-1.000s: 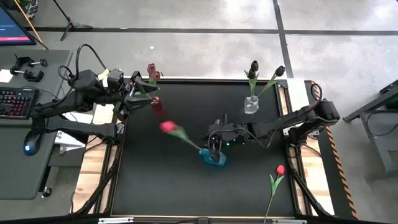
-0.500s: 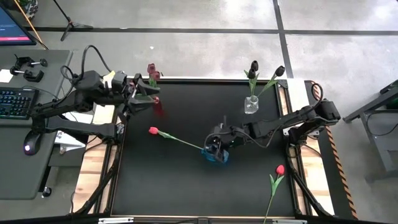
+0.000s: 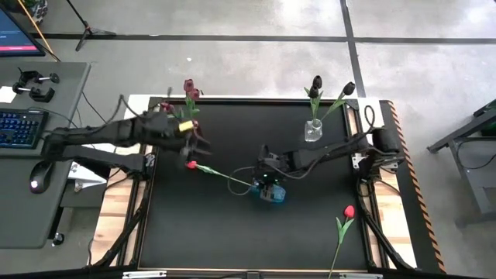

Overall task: Sort flowers into vase by color
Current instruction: Put the blue vase on the table

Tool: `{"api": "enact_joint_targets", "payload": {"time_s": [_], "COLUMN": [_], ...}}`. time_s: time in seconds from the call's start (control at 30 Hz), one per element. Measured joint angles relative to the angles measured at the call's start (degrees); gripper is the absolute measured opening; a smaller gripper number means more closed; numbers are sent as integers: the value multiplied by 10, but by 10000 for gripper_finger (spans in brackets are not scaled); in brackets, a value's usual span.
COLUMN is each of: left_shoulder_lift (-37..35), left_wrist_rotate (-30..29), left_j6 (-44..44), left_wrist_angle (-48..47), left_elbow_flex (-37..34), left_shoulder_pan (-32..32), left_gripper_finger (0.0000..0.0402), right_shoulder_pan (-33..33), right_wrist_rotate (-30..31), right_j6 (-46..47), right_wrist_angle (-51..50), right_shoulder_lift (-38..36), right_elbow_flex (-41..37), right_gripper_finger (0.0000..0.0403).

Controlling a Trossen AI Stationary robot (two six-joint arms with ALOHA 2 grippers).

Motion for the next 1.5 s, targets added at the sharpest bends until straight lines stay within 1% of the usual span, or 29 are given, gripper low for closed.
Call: {"api": "enact_joint_targets", "payload": {"time_s": [0.1,0.17,0.3,0.37,0.47,0.53,0.63,0.73,0.93,1.03,1.2,1.27,1.37,1.5], "left_shoulder_lift": [-1,-3,-5,2,8,17,39,70,157,206,271,289,299,293], "left_wrist_rotate": [26,27,-23,-53,-93,-107,-111,-111,-111,-99,-88,-86,-70,-63], "left_j6": [-70,-107,-153,-173,-202,-212,-227,-245,-252,-265,-272,-276,-286,-287], "left_wrist_angle": [-5,-3,18,33,89,128,187,224,267,314,391,424,441,450], "left_elbow_flex": [-54,-85,-134,-161,-199,-227,-265,-294,-308,-309,-309,-308,-309,-308], "left_shoulder_pan": [-41,-77,-140,-162,-181,-188,-190,-189,-189,-189,-189,-189,-189,-189], "left_gripper_finger": [248,248,248,248,248,248,248,248,248,248,248,248,248,248], "right_shoulder_pan": [-1,-1,0,0,0,0,0,0,0,-1,0,0,0,-3], "right_wrist_rotate": [1,-1,-21,-20,-23,-25,-25,-30,-35,-37,-87,-89,-90,-87], "right_j6": [-7,-13,-6,1,5,15,14,15,7,7,-11,-14,-4,20], "right_wrist_angle": [-32,-38,-49,-69,-84,-84,-86,-81,-73,-70,-84,-83,-78,-76], "right_shoulder_lift": [30,43,53,53,54,57,68,83,112,120,124,124,122,116], "right_elbow_flex": [42,62,90,92,92,92,92,91,93,94,92,91,91,90], "right_gripper_finger": [189,189,189,189,189,189,189,189,189,189,189,189,189,189]}}
